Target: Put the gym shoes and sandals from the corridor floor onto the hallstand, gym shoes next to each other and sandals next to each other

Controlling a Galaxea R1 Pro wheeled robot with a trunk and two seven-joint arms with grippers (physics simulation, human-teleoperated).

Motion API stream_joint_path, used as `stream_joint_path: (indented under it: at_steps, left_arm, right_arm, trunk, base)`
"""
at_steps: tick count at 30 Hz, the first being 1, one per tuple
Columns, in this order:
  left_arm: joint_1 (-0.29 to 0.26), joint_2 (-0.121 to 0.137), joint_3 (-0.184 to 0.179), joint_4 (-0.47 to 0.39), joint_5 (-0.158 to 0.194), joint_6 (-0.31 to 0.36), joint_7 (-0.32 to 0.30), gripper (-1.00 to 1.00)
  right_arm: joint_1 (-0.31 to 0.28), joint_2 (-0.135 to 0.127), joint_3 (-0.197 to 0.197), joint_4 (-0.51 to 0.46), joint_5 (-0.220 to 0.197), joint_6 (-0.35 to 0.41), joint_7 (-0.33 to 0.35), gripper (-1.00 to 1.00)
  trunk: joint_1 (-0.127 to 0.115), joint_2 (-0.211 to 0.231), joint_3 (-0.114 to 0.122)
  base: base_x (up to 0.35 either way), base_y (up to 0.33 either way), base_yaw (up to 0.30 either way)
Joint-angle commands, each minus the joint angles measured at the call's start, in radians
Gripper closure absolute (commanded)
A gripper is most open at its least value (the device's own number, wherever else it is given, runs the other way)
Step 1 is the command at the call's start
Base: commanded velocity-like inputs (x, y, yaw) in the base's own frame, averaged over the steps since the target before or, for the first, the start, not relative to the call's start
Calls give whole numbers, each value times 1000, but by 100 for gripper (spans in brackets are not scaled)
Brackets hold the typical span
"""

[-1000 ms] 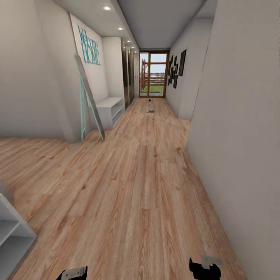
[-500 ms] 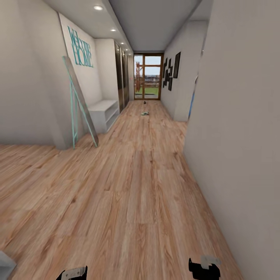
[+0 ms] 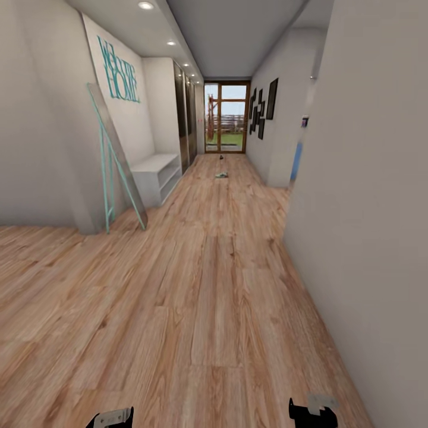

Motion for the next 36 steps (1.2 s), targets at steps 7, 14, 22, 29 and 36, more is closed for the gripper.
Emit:
stream_joint_path:
  at_steps: [7,14,22,29,36]
  left_arm:
    - [0,0,0,2,3,-3,-1,-100]
    - [-1,0,0,2,3,-4,-1,-100]
    - [0,0,0,2,3,-4,-1,-100]
    - [-1,0,0,2,3,-4,-1,-100]
    - [-1,0,0,2,3,-4,-1,-100]
  right_arm:
    - [26,0,9,1,-9,-3,-1,-100]
    - [47,-1,9,1,-10,-2,-1,-100]
    - [54,-1,9,1,-9,-2,-1,-100]
    - [55,-1,9,1,-10,-2,-1,-100]
    - [55,-1,9,1,-10,-2,-1,-100]
  trunk:
    - [0,0,-1]
    - [0,0,-1]
    - [0,0,-1]
    - [0,0,-1]
    - [0,0,-1]
  base:
    - [339,0,0]
    - [339,0,0]
    - [339,0,0]
    - [339,0,0]
    - [339,0,0]
